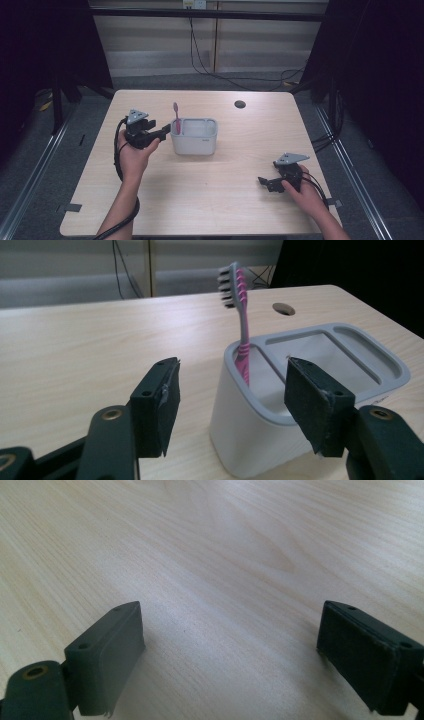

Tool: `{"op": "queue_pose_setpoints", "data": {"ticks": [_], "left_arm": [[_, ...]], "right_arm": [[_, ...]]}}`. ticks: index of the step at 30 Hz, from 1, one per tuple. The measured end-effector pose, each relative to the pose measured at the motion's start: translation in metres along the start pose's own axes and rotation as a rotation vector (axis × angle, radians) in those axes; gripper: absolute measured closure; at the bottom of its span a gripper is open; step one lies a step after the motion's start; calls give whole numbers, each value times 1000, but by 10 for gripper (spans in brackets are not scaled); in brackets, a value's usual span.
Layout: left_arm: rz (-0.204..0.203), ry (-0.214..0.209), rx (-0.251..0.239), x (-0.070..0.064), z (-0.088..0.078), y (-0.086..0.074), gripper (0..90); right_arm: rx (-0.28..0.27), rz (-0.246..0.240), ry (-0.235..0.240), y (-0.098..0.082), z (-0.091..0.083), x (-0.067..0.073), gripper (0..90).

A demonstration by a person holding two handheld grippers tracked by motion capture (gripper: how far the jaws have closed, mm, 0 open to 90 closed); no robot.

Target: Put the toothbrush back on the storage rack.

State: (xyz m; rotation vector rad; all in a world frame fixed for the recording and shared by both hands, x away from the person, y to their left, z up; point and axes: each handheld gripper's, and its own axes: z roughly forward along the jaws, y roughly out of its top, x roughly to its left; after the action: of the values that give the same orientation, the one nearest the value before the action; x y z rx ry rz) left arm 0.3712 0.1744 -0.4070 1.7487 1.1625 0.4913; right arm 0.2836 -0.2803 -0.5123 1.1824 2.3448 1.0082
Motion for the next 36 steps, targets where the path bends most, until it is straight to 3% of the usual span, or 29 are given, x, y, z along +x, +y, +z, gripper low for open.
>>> {"op": "queue_pose_setpoints", "data": {"ticks": [2, 12, 24, 36], "left_arm": [[-13, -1, 6, 2, -1, -1, 392], [11, -7, -17, 11, -9, -8, 344], [11, -51, -3, 21, -16, -20, 264], [12, -53, -2, 29, -20, -34, 219]], "right_arm": [[0, 0, 0, 0, 0, 0, 109], [1, 0, 0, 0, 0, 0, 109], [0, -1, 0, 0, 0, 0, 109], [0, -1, -1, 0, 0, 0, 109]]}}
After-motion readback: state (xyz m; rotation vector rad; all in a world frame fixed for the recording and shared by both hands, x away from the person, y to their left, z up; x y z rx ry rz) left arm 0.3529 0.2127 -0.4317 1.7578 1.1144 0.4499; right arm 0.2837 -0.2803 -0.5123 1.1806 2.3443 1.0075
